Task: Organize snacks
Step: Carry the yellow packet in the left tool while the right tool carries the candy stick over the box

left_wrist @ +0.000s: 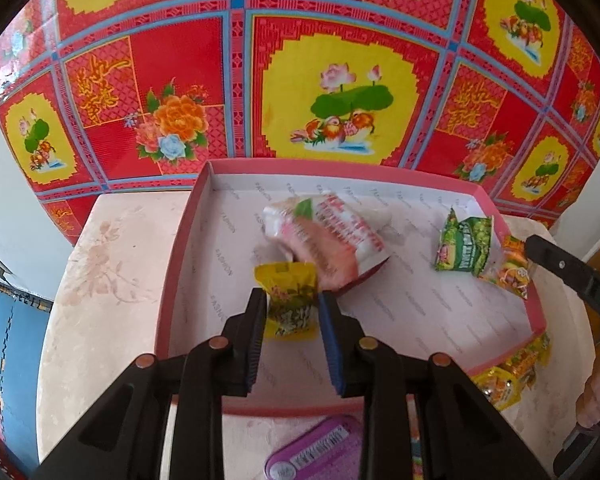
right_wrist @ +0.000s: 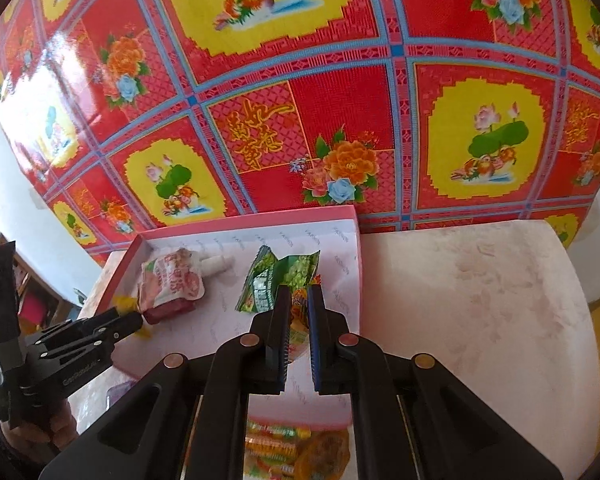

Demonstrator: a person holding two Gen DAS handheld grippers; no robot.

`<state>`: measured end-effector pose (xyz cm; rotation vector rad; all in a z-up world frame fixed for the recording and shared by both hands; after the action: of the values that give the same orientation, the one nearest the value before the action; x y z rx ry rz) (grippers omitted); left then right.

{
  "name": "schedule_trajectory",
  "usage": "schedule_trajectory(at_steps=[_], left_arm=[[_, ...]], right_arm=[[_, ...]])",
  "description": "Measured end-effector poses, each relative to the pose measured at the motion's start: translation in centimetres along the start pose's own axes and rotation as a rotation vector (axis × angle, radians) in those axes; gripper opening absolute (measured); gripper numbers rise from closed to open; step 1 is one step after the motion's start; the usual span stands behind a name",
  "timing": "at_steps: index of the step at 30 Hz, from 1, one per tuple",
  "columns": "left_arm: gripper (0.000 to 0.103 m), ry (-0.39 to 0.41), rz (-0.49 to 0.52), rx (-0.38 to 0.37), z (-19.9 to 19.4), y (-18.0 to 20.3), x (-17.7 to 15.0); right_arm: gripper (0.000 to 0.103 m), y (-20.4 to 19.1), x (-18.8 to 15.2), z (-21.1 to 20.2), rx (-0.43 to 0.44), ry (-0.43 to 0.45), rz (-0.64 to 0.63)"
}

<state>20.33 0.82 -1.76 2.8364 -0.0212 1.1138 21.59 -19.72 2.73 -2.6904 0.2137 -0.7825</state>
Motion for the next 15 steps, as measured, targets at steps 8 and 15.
schedule_trajectory(at_steps=[8,15], left_arm=[[0.028,-0.005,-0.003,0.002,1.2,-0.1,0.3],[0.028,0.004,0.004,0.0,2.1,-0.1,0.6]], right_arm=[[0.01,-0.2,0.3,1.6,0.008,0.007,0.001],[0.01,-0.5,0.7,2.4,0.006,0.003,-0.014]])
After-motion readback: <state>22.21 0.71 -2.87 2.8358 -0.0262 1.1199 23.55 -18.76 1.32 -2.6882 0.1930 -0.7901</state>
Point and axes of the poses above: each gripper's, at about its wrist camera, not at the fingertips, and z roughly the way its jaws point, y to its right, x to its top, the point moved 7 cm from there along z, roughly the way its jaws point, and after that the axes turned 6 degrees about y, right-handed, at the moved point
